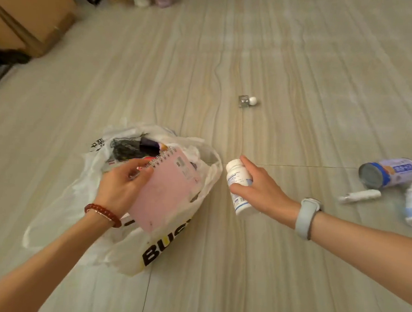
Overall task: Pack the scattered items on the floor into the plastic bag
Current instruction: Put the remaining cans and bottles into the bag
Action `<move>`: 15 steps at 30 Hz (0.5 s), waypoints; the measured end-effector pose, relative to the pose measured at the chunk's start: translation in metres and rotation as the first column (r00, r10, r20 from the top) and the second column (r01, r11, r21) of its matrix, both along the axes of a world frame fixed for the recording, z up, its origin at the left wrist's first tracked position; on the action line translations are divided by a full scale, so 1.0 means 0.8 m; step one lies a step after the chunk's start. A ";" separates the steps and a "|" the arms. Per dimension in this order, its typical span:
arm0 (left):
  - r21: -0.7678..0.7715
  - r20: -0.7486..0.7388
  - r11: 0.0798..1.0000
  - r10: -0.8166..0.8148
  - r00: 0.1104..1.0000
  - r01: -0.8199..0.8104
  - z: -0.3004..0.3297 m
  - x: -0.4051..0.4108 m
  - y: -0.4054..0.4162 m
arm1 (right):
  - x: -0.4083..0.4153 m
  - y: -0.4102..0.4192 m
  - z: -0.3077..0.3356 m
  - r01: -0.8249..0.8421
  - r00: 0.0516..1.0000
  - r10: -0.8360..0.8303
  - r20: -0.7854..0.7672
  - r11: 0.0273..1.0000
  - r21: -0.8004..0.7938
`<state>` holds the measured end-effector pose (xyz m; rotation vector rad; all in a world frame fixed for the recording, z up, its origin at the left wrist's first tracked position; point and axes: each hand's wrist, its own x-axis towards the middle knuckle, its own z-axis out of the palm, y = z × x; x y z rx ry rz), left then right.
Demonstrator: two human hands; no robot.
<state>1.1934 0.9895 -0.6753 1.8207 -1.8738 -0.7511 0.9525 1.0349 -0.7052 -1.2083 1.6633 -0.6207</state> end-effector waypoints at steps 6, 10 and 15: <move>0.004 0.072 0.923 0.383 0.921 -0.385 -0.016 0.091 -0.017 | 0.110 -0.074 0.014 -0.207 0.972 0.221 0.084 0.968 -0.143; 0.032 0.222 0.931 0.347 0.911 -0.363 -0.035 0.091 -0.001 | 0.173 -0.102 0.005 -0.305 0.948 0.316 0.040 0.936 -0.174; -0.101 0.485 0.980 0.200 0.851 -0.173 -0.063 0.097 0.009 | 0.209 -0.096 -0.018 -0.432 0.900 0.434 -0.037 0.878 -0.207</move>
